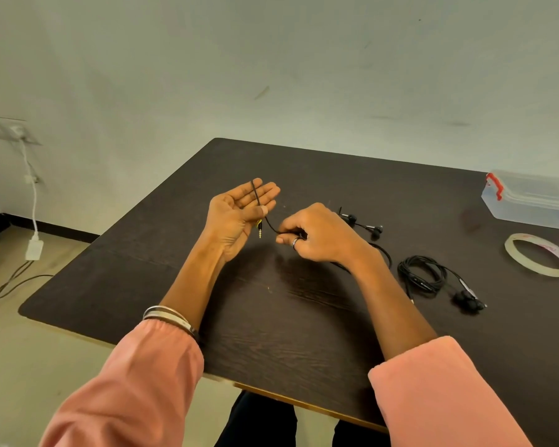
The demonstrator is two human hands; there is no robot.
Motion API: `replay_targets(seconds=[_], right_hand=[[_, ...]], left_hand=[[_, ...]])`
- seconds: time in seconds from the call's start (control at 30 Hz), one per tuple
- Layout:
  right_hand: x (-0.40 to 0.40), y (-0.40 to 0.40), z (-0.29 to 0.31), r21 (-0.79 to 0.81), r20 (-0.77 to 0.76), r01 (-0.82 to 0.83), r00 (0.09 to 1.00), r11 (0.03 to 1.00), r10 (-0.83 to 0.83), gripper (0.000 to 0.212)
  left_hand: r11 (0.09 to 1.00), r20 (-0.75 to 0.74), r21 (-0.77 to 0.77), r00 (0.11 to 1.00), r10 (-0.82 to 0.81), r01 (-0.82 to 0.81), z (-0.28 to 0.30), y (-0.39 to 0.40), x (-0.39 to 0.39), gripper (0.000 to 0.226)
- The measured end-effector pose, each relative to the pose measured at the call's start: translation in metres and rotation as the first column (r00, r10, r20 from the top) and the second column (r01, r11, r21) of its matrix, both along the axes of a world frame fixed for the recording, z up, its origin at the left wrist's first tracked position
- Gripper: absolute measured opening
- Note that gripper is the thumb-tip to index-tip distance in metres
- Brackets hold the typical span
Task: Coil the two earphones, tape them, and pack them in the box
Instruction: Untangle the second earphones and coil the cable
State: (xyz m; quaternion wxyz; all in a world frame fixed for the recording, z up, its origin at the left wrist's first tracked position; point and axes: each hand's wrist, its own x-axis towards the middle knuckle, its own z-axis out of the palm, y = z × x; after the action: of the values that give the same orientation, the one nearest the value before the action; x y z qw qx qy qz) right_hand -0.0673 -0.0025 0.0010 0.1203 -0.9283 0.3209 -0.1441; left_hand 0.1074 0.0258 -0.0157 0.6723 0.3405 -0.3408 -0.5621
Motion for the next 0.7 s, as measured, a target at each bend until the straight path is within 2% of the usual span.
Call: replay_targets(seconds=[0.1, 0.2, 0.27, 0.37, 0.47, 0.57, 0.7], right_hand=[[-0.002, 0.001, 0.005, 0.019, 0.035, -0.005, 0.999, 1.0, 0.004, 0.015], [-0.009, 0.001, 0.014, 0.056, 0.234, 0.019, 0.972, 0.998, -0.032, 0.01], [-0.017, 0.0, 0.021, 0.087, 0.36, 0.051, 0.93, 0.995, -0.079, 0.007], [-0.028, -0.003, 0.027, 0.16, 0.542, 0.07, 0.827, 0.985, -0.147, 0.007], [-0.033, -0.009, 0.026, 0.216, 0.686, 0.089, 0.695, 0.972, -0.216, 0.011], [-0.033, -0.012, 0.023, 0.242, 0.736, 0.076, 0.635, 0.967, -0.234, 0.008], [-0.03, -0.012, 0.018, 0.291, 0.785, 0.032, 0.563, 0.956, -0.258, 0.003]], left_hand=[[0.999, 0.141, 0.017, 0.989, -0.032, 0.03, -0.001, 0.001, -0.004, 0.057], [0.987, 0.311, 0.036, 0.937, -0.162, 0.158, -0.003, 0.005, -0.011, 0.061], [0.959, 0.372, 0.043, 0.886, -0.275, 0.28, -0.003, 0.008, -0.014, 0.06], [0.889, 0.382, 0.047, 0.814, -0.437, 0.455, -0.003, 0.013, -0.017, 0.055], [0.831, 0.355, 0.079, 0.763, -0.54, 0.551, -0.001, 0.015, -0.019, 0.055], [0.791, 0.36, 0.058, 0.726, -0.586, 0.609, 0.001, 0.017, -0.022, 0.056], [0.78, 0.36, 0.041, 0.718, -0.595, 0.625, 0.006, 0.021, -0.022, 0.056]])
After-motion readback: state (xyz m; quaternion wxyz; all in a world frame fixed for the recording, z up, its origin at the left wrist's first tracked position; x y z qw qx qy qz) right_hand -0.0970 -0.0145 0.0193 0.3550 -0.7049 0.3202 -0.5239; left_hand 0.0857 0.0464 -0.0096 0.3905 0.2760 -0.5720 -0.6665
